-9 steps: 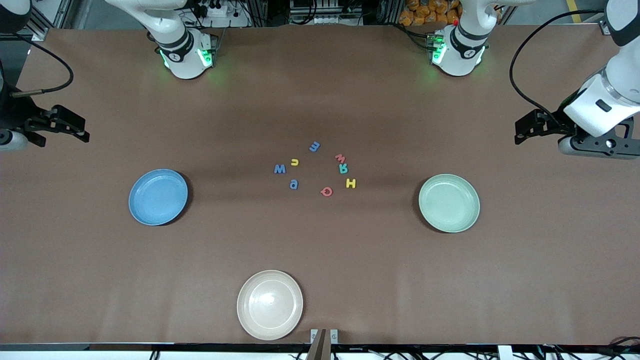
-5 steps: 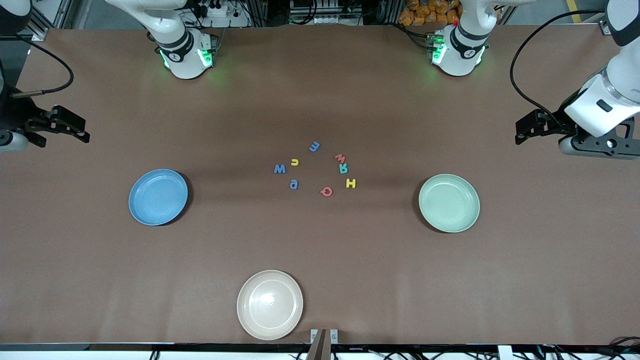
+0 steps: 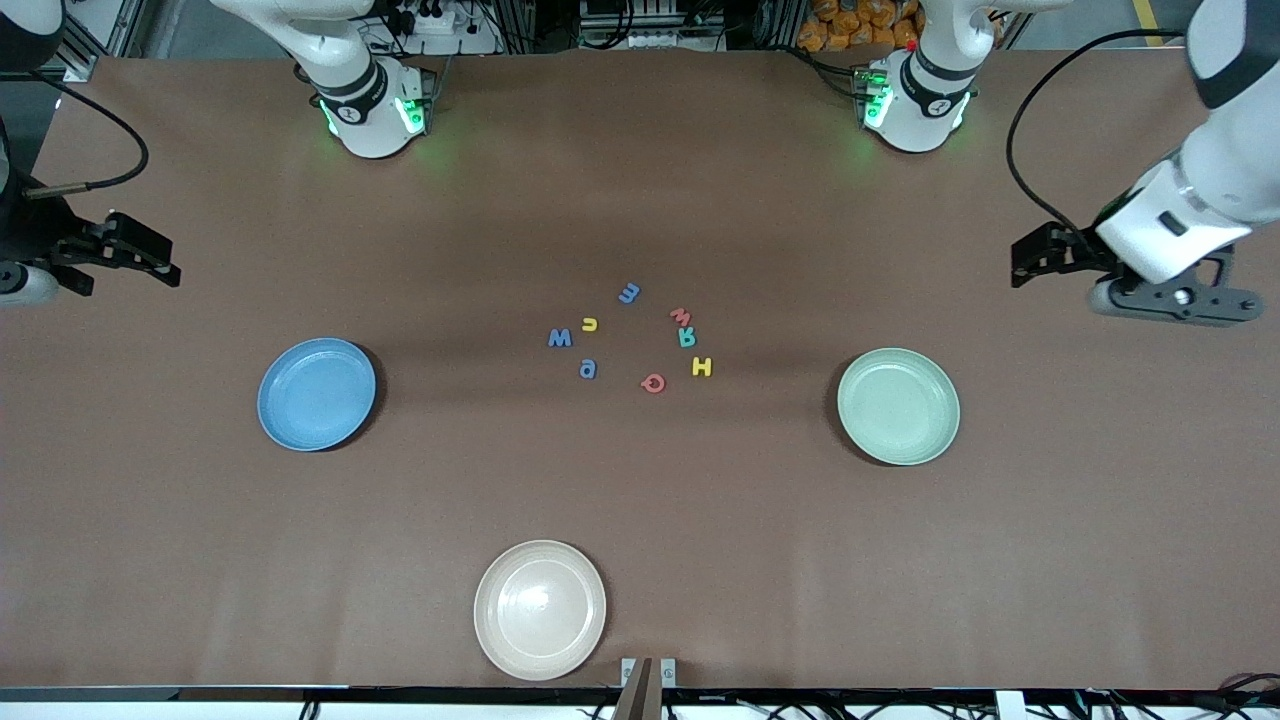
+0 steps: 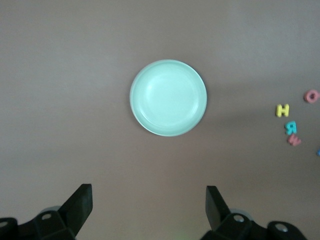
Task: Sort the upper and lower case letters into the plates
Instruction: 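Move the right gripper and the left gripper toward the foam letters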
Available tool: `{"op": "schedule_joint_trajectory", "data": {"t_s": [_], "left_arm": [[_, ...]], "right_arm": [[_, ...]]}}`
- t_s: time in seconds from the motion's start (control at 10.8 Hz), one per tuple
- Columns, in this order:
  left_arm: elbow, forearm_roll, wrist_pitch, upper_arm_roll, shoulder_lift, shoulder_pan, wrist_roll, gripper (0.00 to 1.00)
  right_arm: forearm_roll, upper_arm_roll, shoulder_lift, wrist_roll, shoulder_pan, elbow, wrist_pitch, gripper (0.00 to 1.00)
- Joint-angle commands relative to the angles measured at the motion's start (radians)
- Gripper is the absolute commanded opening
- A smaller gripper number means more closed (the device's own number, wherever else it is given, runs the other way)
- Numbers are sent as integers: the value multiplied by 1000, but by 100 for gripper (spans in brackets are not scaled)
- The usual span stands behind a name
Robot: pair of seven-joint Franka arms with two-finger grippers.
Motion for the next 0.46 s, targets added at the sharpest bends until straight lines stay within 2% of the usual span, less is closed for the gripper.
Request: {"op": "schedule_joint_trajectory", "data": {"t_s": [0.0,0.19,0.37], "left_arm": [[20,28,-4,-40,69,-74,-153,100],[23,26,52,-57,121,-165,-321,100],[23,23,115,-58,198,-260,-497,100]], "right_arm": [[22,14,7,12,-12,-6,6,100],[21,46,12,88,11,-55,55,100],[18,69,35,192,69,-57,68,100]]}}
